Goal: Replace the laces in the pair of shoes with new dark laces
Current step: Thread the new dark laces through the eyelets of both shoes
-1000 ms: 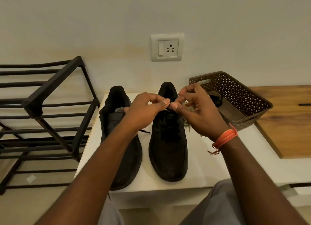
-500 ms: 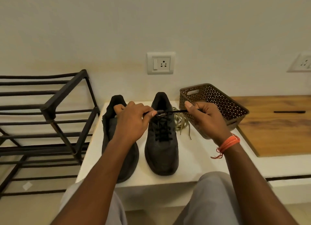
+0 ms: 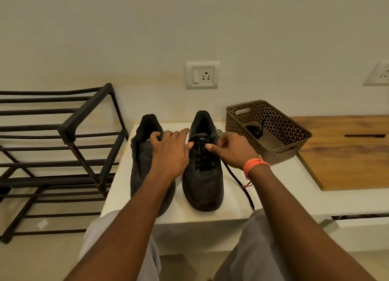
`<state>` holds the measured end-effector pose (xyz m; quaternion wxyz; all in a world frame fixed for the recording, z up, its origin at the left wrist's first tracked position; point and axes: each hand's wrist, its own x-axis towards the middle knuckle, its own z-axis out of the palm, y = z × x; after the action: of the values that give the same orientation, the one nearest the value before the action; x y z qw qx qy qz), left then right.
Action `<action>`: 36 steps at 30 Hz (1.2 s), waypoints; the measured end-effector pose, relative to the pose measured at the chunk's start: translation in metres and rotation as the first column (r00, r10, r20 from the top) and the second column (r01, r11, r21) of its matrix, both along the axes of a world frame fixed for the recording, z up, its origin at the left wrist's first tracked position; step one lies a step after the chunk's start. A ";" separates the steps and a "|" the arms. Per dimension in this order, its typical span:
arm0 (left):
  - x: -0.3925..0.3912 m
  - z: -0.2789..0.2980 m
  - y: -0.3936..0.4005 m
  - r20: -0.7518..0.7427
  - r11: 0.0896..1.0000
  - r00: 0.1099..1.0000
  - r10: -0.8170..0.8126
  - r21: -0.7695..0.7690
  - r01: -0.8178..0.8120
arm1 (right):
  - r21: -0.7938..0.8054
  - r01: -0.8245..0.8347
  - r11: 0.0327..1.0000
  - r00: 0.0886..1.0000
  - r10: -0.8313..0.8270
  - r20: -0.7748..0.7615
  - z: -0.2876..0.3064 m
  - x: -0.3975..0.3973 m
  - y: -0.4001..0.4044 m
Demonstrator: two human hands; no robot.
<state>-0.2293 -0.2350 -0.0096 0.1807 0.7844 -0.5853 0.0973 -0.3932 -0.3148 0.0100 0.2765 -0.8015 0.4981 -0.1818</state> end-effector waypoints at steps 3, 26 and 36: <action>-0.005 -0.006 -0.004 -0.126 0.995 0.987 -0.099 -0.025 0.096 | 0.049 -0.003 0.999 0.997 -0.001 0.082 -0.012 0.007 -0.002; 0.011 0.005 -0.005 -0.086 0.985 0.994 0.070 0.166 -0.055 | -0.003 0.293 0.956 0.949 -0.290 0.125 -0.042 -0.017 -0.023; -0.021 0.010 -0.029 -0.823 0.869 0.359 -0.440 -0.491 -0.061 | 0.359 -0.128 0.924 0.406 -0.282 0.869 -0.006 0.025 -0.020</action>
<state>-0.2504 -0.2637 0.0003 0.6563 0.5647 -0.4358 -0.2459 -0.3679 -0.3346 0.0040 0.6389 -0.4806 0.3289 -0.5026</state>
